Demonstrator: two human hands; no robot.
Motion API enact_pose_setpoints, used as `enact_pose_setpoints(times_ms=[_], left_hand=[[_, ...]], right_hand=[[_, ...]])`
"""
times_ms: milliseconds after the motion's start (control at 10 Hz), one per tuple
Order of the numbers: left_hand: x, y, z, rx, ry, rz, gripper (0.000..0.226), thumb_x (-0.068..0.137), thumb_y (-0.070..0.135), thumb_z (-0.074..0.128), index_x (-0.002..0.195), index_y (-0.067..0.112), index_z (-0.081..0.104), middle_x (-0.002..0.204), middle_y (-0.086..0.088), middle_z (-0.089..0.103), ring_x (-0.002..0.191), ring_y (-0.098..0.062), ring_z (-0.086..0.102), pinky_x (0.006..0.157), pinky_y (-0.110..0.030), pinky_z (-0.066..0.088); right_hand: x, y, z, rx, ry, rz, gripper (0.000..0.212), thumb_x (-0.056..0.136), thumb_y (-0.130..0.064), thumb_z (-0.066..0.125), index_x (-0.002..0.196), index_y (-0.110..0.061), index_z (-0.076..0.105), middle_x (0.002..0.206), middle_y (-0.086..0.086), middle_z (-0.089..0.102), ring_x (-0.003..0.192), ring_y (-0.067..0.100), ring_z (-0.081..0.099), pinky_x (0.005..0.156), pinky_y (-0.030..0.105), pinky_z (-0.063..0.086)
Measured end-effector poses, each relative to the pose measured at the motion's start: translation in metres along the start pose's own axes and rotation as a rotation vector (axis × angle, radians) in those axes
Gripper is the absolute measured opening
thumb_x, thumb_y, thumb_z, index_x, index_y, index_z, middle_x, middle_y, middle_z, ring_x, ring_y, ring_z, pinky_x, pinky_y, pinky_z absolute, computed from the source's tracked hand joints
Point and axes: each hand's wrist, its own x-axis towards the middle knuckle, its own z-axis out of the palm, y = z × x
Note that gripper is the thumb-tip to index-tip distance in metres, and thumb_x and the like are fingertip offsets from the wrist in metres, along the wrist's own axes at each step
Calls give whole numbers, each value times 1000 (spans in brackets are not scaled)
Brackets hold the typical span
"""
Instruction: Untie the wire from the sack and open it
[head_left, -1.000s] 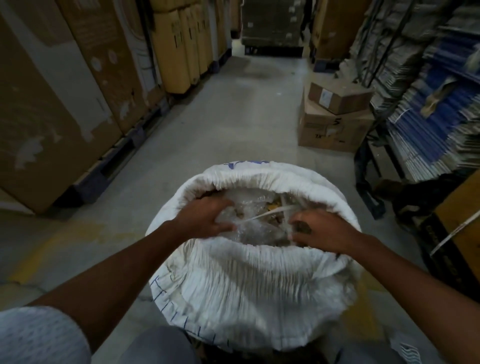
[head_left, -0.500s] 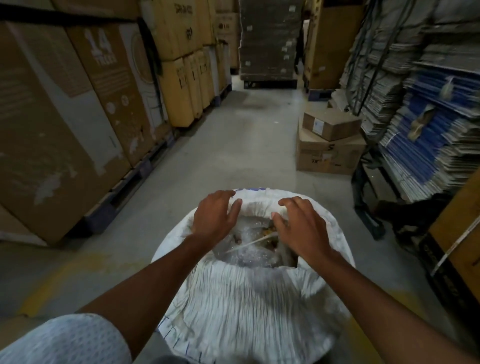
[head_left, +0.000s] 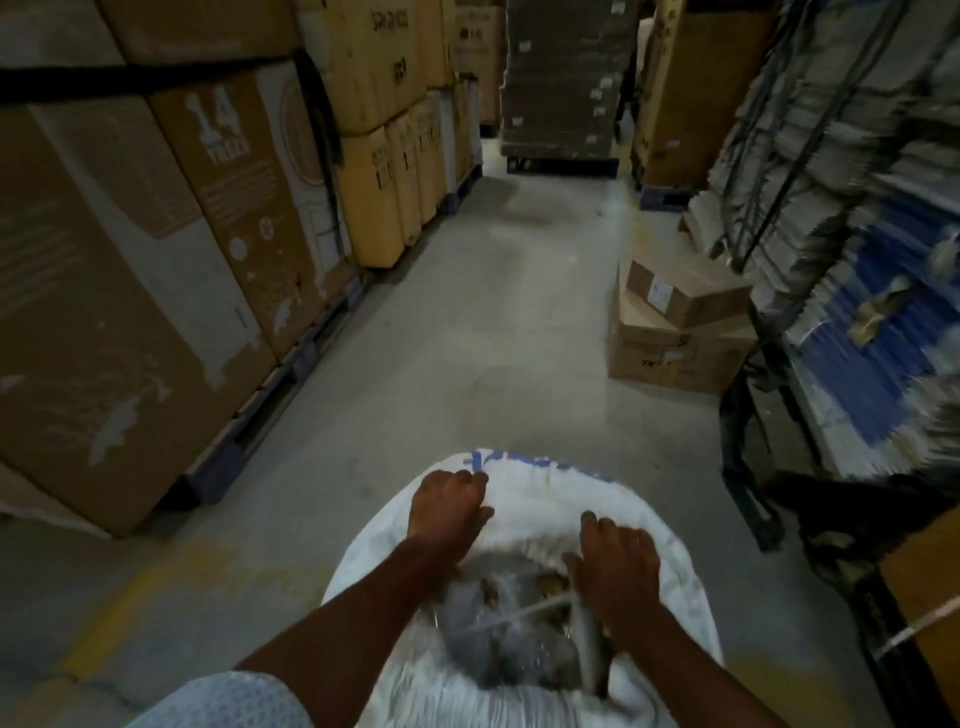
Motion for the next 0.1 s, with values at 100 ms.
enact_pose_setpoints(times_ms=[100], left_hand=[[13, -5, -88, -39, 60, -25, 44, 95, 44, 53, 132, 20, 56, 124, -5, 66, 113, -30, 61, 99, -36, 41]], right_hand=[[25, -20, -78, 20, 44, 88, 49, 83, -46, 50, 96, -3, 70, 77, 17, 70, 66, 37, 69, 77, 47, 53]])
